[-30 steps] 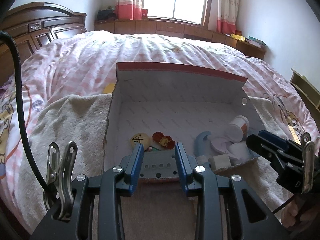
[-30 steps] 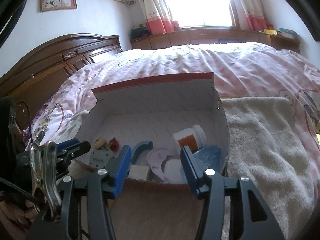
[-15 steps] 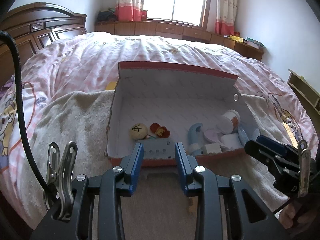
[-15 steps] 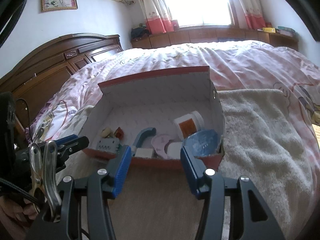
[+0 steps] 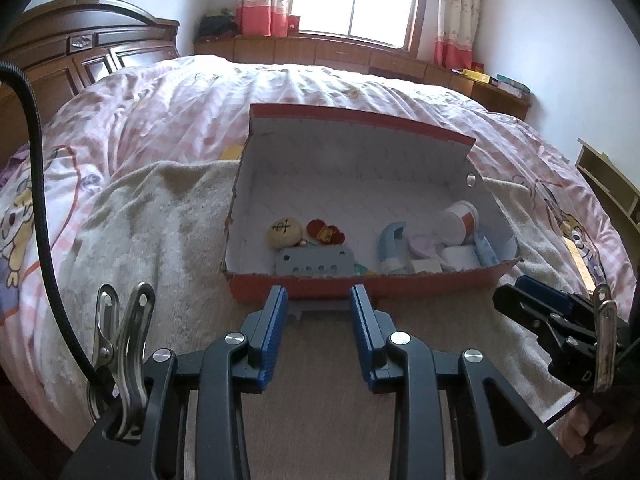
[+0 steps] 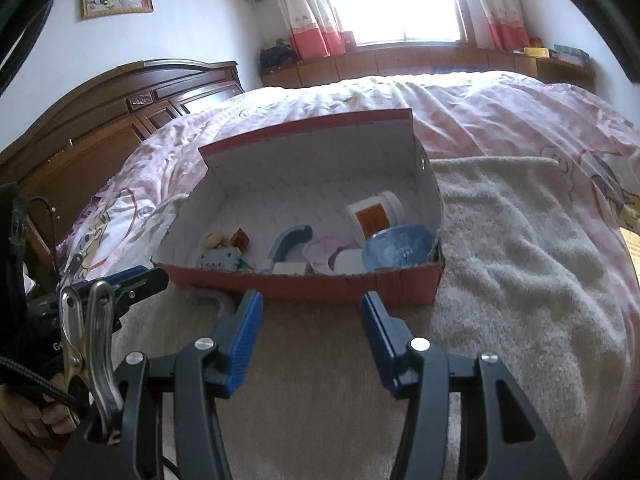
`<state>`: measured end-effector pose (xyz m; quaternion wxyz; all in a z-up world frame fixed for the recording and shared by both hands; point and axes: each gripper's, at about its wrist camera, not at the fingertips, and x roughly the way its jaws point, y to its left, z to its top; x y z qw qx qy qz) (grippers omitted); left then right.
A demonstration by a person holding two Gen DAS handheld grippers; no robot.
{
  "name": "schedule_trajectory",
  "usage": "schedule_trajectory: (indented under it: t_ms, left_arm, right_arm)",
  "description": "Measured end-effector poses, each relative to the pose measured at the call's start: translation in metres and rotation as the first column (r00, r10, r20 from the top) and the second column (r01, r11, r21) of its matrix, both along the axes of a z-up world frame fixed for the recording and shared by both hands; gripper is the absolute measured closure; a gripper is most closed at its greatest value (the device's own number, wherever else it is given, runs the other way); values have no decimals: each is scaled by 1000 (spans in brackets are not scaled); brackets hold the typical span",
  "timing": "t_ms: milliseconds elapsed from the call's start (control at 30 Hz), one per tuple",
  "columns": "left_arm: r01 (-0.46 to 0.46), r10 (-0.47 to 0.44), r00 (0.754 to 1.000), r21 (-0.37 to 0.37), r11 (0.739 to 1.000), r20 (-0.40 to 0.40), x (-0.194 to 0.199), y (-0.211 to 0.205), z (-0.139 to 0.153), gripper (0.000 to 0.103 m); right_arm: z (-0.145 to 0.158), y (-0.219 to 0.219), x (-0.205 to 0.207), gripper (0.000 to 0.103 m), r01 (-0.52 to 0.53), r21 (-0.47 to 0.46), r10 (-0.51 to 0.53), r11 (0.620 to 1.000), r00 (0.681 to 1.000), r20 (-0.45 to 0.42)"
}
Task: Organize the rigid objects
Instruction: 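Withdraw both grippers from the box, then close the right gripper on the wooden notched block while the left grasps the grey handle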
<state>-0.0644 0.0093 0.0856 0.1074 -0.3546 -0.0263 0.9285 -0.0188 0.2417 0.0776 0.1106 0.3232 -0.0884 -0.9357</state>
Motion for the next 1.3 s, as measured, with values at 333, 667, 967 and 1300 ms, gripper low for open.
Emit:
schedule_trajectory:
  t_ms: [333, 667, 967, 1300]
  left_arm:
    - [-7, 8, 999, -9, 1000, 51, 8, -6, -20, 70]
    - [-40, 41, 995, -17, 999, 86, 11, -18, -38, 70]
    - [-97, 94, 988, 13, 995, 124, 16, -44, -53, 70]
    - [-112, 106, 985, 43, 993, 137, 15, -54, -57, 70]
  right_arm:
    - [-18, -5, 5, 49, -15, -7, 16, 1000, 998, 55]
    - [-34, -37, 1, 49, -98, -2, 97, 995, 989, 113]
    - [-47, -74, -10, 49, -173, 28, 166, 985, 973, 157]
    - [-54, -102, -21, 56, -198, 153, 176, 968, 973, 148]
